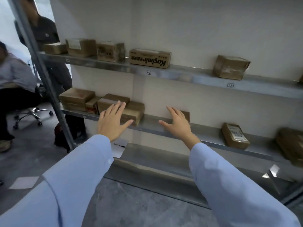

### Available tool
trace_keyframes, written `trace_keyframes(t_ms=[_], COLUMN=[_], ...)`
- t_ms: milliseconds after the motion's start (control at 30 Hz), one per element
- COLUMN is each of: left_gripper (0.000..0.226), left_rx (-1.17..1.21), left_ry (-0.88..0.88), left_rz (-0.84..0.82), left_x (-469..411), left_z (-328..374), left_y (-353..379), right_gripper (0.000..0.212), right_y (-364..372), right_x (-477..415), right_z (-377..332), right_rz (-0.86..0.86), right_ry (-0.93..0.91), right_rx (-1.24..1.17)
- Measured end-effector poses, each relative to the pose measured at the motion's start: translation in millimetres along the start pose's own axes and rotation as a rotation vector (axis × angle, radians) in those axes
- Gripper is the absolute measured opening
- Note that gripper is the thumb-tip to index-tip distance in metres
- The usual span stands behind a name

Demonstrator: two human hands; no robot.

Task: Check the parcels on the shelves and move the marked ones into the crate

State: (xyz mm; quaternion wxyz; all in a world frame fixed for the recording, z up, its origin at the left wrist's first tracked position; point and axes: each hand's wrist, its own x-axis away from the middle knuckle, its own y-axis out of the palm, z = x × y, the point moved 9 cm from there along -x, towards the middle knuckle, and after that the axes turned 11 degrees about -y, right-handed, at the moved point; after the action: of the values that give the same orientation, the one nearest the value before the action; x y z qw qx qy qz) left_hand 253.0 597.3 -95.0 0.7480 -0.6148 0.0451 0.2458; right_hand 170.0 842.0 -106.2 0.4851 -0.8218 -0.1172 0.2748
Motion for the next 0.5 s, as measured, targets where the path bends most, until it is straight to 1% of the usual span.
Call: trace_keyframes(t_ms=[267,500], left_gripper=[0.078,0.078], left_rx=[-0.044,-0.038], left_ry=[-0.041,-0.046], left_rz=[-0.048,-0.119], left_x=[-102.6,-165.3], left_z=[-38.2,-70.4], left_y=[45.4,102.2], right_gripper=[0.08,0.084], right_y=[58.5,122.0], right_x=[-122.7,-187.2], right_z=[8.0,13.5], right_rz=[-0.035,-0.113], right_ry=[-0.036,-0.029], right_rx=[-0.049,-0.067])
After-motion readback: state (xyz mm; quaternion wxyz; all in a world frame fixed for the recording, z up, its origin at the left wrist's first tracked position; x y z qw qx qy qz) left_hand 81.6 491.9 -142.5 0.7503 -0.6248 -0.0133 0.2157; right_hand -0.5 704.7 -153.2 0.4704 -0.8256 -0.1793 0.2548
